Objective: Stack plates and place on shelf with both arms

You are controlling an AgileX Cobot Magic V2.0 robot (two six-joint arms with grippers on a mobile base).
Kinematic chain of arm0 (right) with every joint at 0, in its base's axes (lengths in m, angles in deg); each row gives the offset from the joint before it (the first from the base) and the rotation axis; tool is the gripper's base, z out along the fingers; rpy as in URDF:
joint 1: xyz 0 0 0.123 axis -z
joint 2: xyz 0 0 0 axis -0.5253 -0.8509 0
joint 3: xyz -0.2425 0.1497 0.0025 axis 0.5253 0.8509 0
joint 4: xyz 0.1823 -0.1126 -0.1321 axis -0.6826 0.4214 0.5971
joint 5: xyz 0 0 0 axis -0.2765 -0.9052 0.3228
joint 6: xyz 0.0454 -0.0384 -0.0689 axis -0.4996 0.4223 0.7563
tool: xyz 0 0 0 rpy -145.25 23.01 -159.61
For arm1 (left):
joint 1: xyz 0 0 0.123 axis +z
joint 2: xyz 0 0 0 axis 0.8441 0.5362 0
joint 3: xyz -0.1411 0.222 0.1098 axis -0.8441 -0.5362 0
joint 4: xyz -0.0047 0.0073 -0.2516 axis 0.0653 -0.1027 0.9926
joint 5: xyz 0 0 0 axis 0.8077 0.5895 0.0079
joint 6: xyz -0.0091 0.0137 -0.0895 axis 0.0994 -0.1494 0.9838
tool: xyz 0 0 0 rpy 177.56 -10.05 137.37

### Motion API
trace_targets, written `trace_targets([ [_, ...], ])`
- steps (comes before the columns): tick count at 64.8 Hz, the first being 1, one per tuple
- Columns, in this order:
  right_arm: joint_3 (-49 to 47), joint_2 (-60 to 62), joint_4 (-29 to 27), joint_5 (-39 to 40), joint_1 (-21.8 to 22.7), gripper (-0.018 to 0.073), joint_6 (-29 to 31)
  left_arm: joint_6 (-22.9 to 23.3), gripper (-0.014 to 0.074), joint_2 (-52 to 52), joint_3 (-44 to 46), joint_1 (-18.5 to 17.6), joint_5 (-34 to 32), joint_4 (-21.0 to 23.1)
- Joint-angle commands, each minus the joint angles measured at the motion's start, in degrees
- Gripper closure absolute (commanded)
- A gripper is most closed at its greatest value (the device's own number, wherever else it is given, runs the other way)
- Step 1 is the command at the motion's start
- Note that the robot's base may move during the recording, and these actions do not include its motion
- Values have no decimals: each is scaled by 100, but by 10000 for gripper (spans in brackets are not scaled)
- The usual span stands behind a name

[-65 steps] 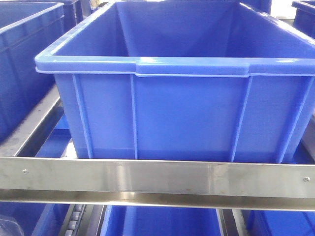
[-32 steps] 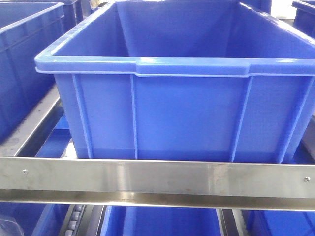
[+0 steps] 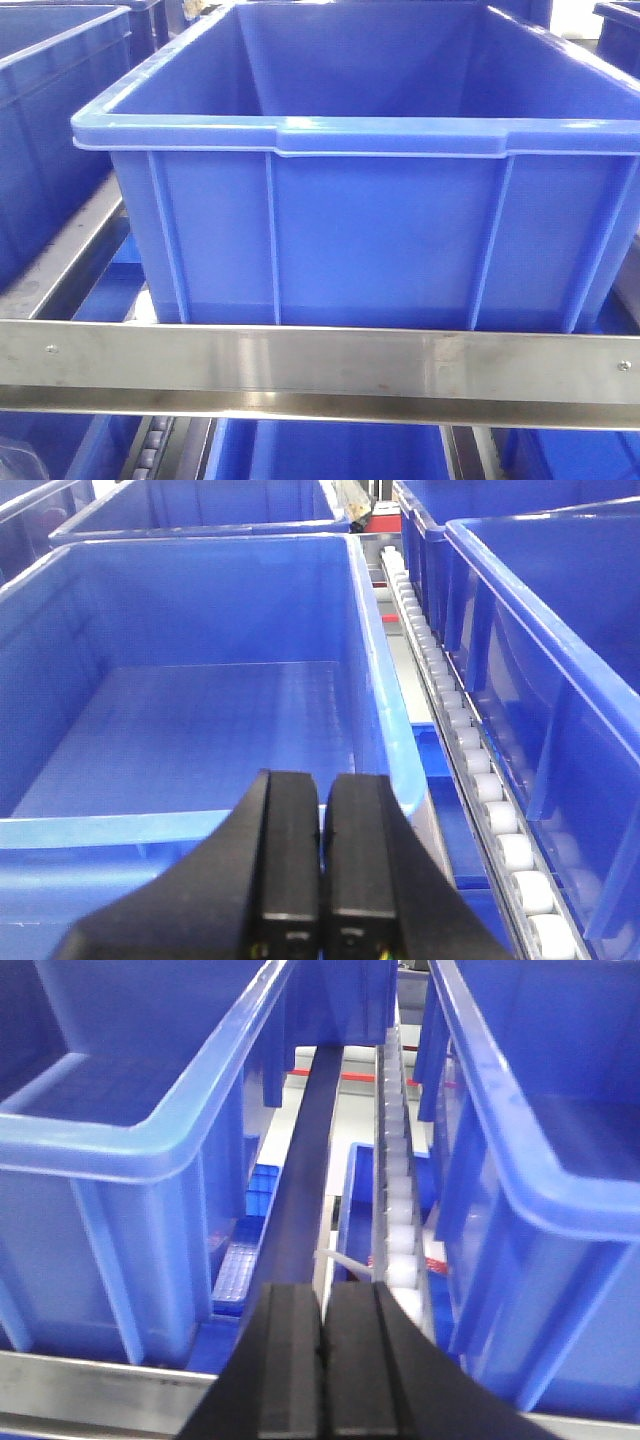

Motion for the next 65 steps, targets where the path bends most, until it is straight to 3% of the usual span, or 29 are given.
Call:
trace_targets([
  [1,11,121,-30,602,20,512,4,10,514,50,168,-6,-497,-6],
  [49,11,109,-30,634,20,512,4,10,514,50,168,-6,-497,-6],
  [65,11,109,-30,634,20,512,4,10,514,-857,-828,61,-1201,-41],
])
